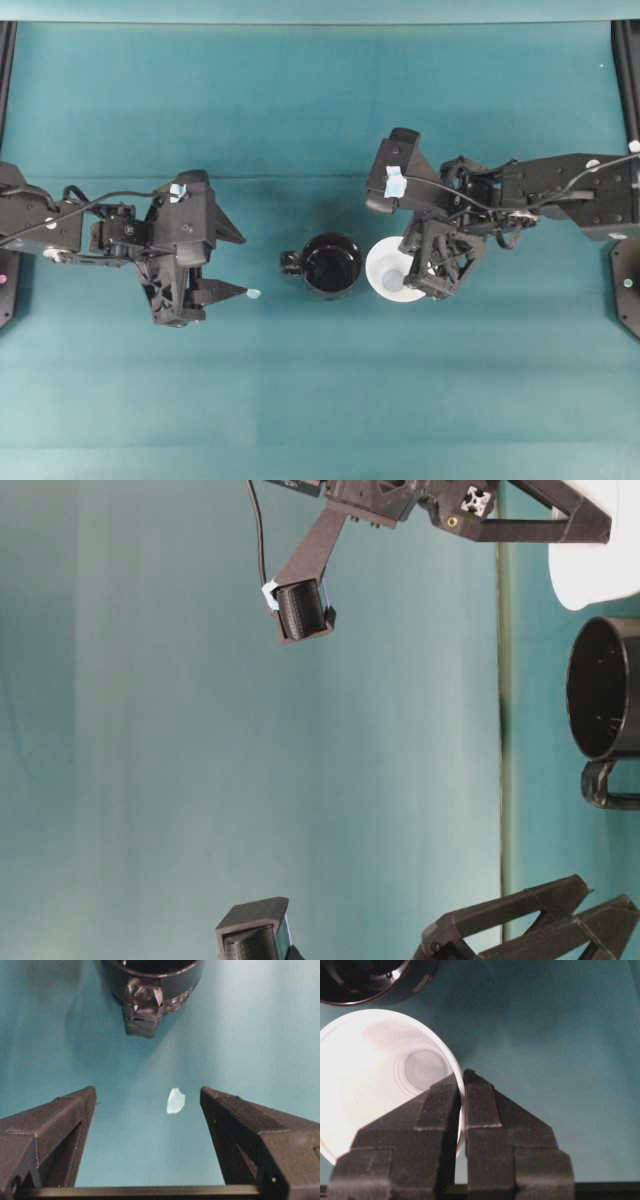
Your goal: Put a paper cup into the cup holder on your left arm.
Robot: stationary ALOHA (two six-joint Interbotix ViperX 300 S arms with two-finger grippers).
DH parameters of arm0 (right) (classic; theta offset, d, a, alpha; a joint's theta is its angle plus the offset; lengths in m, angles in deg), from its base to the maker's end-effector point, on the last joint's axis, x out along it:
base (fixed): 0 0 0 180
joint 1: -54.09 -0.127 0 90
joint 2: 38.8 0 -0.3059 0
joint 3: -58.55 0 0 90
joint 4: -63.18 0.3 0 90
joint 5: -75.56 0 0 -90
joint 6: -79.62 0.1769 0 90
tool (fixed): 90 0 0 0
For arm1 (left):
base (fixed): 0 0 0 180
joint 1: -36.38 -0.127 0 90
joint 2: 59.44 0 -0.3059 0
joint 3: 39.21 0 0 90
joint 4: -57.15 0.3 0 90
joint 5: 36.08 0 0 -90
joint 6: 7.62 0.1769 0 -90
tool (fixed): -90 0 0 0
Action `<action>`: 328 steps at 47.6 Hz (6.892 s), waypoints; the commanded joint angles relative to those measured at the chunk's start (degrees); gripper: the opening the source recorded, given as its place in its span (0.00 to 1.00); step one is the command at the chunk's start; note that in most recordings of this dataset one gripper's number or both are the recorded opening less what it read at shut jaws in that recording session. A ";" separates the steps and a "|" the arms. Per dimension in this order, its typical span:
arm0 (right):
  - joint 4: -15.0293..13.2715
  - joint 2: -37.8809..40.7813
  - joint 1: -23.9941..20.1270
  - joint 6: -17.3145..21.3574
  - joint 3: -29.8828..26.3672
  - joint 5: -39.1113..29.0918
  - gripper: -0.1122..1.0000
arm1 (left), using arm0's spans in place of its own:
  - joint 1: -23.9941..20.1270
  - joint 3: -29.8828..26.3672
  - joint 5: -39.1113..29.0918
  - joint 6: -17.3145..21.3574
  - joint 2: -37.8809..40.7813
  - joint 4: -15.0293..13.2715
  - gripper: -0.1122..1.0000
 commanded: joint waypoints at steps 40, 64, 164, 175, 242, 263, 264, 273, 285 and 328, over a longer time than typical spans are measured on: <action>5.19 -4.31 2.20 0.79 -19.51 -16.35 0.07 | -0.09 -0.53 0.26 -0.09 -0.09 0.18 0.89; 5.01 4.57 1.76 0.62 -22.24 -13.10 0.07 | -0.09 -0.44 0.26 -0.09 -0.09 0.18 0.89; 6.33 9.58 1.05 0.26 -17.49 -5.27 0.24 | -0.09 -0.53 0.26 -0.09 0.26 0.09 0.89; 7.21 8.17 0.97 0.70 -17.58 -5.36 0.65 | -0.44 -0.53 0.35 0.00 0.26 0.18 0.89; 2.90 -3.87 -4.04 -0.62 -14.50 -4.22 0.93 | -0.62 -0.44 0.62 -0.09 0.18 0.09 0.89; -0.35 -13.45 -4.04 -4.22 -1.93 2.64 0.93 | -0.53 -0.79 0.79 -0.09 0.09 0.18 0.89; -0.44 -13.62 -4.04 -4.31 -1.67 2.81 0.93 | -0.53 -0.88 0.70 -0.09 0.09 0.18 0.89; -0.44 -15.12 -3.96 -5.71 0.53 3.16 0.93 | -0.26 -1.05 0.70 0.00 -0.53 0.09 0.89; -0.44 -15.47 -4.04 -6.77 1.41 3.16 0.93 | -0.26 -0.53 -0.09 0.18 -2.81 0.18 0.89; -0.44 -15.47 -4.04 -6.42 2.11 3.43 0.93 | -0.26 -0.35 -2.02 0.09 -5.98 0.18 0.89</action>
